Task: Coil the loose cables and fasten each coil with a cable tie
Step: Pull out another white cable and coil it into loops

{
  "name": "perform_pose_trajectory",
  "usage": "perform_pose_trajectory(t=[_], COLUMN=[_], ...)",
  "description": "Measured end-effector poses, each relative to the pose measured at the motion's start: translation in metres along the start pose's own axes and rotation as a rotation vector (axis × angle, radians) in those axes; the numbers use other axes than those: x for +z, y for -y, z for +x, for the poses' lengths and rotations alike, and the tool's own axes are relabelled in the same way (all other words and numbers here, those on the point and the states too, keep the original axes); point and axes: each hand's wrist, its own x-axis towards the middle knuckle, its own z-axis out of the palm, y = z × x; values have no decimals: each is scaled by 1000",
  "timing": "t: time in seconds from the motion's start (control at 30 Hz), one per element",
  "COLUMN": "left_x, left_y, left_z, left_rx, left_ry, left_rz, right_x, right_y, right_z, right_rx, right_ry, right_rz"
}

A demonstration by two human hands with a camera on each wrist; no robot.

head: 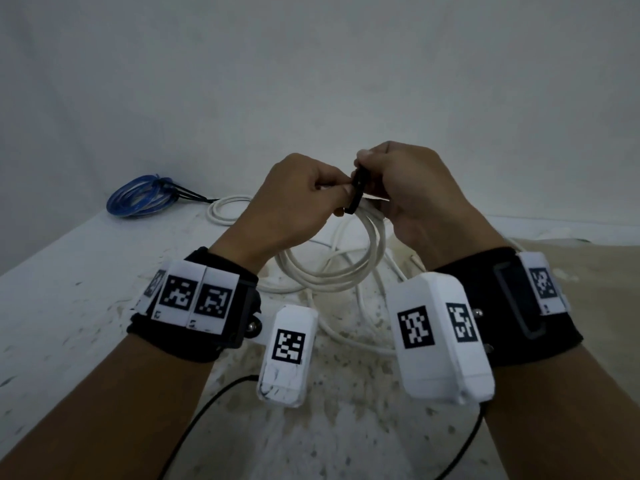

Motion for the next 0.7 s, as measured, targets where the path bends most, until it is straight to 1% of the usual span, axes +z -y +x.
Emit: perform_pose_trajectory(t=[0.1, 0.23, 0.3, 0.4, 0.47, 0.53, 0.6, 0.63, 0.7], left_x=[2, 4, 5, 6, 8, 8, 7, 6, 6], left_y=[-4, -6, -8, -11, -11, -9, -8, -7, -5], left_z=[-1, -1, -1, -1, 0, 1, 1, 1, 0], left_rx=[-22, -104, -121, -135, -158, -196, -236, -256, -283], left_ry=[30, 19, 9, -8, -49, -114, -152, -158, -154], left_rz=[-44, -145, -191, -218, -221, -230, -260, -276, -287], right_x=[-4, -2, -2, -4, -7, -11, -12, -12, -9], right_y=[-2, -11, -14, -15, -12, -8, -6, -6, -8], right_z=[3, 11, 15, 19, 17, 12, 10, 10, 11], right_rx=[-80, -231, -257, -261, -238, -188, -179, -203, -281], right_ry=[-46, -182, -233, -266, -214, -63, 68, 93, 65], right_rz=[-108, -305, -341, -325, -259, -156, -159, -202, -313])
